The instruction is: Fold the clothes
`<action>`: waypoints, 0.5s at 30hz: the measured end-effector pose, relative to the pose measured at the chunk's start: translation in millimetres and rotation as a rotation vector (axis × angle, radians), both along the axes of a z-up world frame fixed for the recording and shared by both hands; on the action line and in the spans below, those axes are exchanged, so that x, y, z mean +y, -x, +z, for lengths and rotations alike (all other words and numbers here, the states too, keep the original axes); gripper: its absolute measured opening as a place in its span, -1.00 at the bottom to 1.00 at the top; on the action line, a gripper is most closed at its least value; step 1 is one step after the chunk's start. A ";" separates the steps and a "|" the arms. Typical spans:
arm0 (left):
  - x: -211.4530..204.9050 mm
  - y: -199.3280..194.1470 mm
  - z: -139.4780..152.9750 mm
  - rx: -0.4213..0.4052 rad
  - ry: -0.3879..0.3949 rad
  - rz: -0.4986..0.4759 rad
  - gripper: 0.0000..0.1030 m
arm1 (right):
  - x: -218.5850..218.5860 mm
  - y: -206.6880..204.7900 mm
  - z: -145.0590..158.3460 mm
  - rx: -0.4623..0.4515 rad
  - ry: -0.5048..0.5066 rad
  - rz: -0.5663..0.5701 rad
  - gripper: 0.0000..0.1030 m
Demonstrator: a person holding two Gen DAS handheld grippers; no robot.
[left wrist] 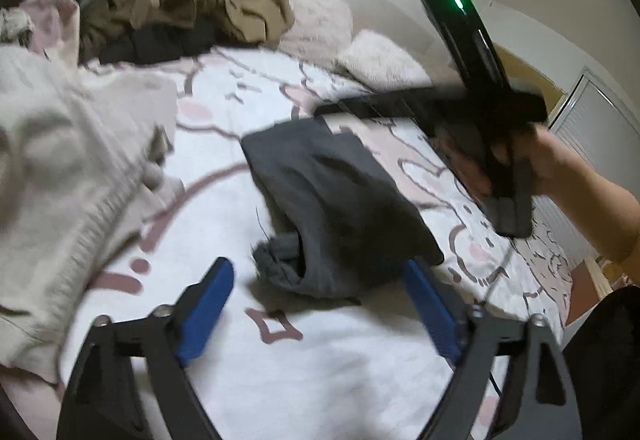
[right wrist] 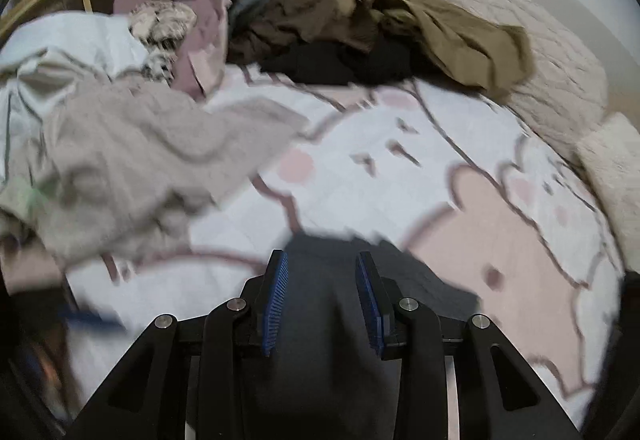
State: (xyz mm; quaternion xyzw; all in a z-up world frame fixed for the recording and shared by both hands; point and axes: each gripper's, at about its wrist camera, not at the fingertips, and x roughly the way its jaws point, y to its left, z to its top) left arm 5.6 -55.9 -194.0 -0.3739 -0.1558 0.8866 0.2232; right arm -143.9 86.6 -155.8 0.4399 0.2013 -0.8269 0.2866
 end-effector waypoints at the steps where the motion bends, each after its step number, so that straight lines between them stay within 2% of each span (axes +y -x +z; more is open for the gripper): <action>1: -1.7 1.5 0.6 -0.001 0.010 0.008 0.81 | 10.7 -3.9 -2.4 -0.015 -0.011 -0.011 -0.31; 4: -3.4 11.2 -3.2 -0.034 0.088 0.030 0.82 | 40.9 -18.5 -15.1 -0.059 -0.031 -0.041 -0.31; 8: -6.5 24.5 -18.7 -0.102 0.221 0.055 0.82 | 64.7 -34.8 -40.7 -0.109 -0.004 -0.067 -0.31; 11: -11.3 27.3 -36.9 -0.166 0.259 0.069 0.82 | 73.6 -41.6 -58.5 -0.115 0.027 -0.076 -0.31; 12: -11.2 25.5 -38.5 -0.156 0.265 0.065 0.87 | 75.2 -43.8 -62.4 -0.104 0.036 -0.073 -0.30; 14: -5.3 24.1 -39.4 -0.143 0.294 0.041 1.00 | 75.4 -48.8 -65.8 -0.053 0.027 -0.058 -0.12; 15: -1.8 25.2 -40.7 -0.145 0.318 0.032 0.99 | 75.6 -51.4 -66.9 -0.014 0.007 -0.057 0.15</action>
